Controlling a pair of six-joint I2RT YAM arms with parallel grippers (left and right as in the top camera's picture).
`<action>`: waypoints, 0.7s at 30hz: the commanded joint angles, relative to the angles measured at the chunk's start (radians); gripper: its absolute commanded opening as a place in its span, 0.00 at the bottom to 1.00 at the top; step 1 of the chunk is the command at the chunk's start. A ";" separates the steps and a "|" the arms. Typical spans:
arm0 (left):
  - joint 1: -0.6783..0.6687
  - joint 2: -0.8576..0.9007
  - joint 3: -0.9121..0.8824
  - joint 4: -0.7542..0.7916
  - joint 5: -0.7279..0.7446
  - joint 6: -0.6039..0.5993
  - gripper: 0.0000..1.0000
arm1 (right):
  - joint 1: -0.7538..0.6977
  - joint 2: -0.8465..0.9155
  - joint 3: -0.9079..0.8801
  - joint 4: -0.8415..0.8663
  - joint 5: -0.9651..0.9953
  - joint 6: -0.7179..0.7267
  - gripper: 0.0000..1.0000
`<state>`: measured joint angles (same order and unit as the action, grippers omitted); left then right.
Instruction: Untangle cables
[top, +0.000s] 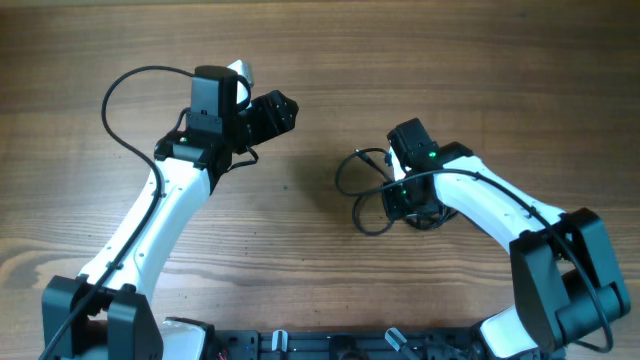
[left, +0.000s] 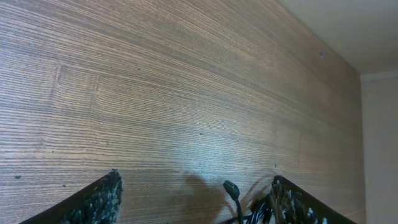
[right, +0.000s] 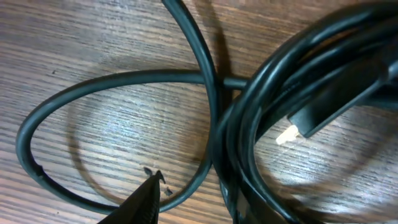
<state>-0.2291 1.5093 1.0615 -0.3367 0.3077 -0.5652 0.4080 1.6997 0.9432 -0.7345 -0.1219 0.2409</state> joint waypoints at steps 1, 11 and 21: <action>-0.005 0.010 0.005 0.002 -0.010 0.008 0.78 | 0.000 0.011 -0.042 0.046 0.018 -0.005 0.34; -0.005 0.010 0.005 0.002 -0.010 0.008 0.77 | -0.001 0.016 -0.057 0.072 0.004 -0.005 0.12; -0.005 0.010 0.005 0.002 -0.009 0.007 0.78 | -0.006 0.013 0.368 -0.148 -0.220 -0.086 0.04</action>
<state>-0.2291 1.5093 1.0615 -0.3363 0.3073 -0.5652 0.4042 1.7103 1.1507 -0.8349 -0.2054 0.2176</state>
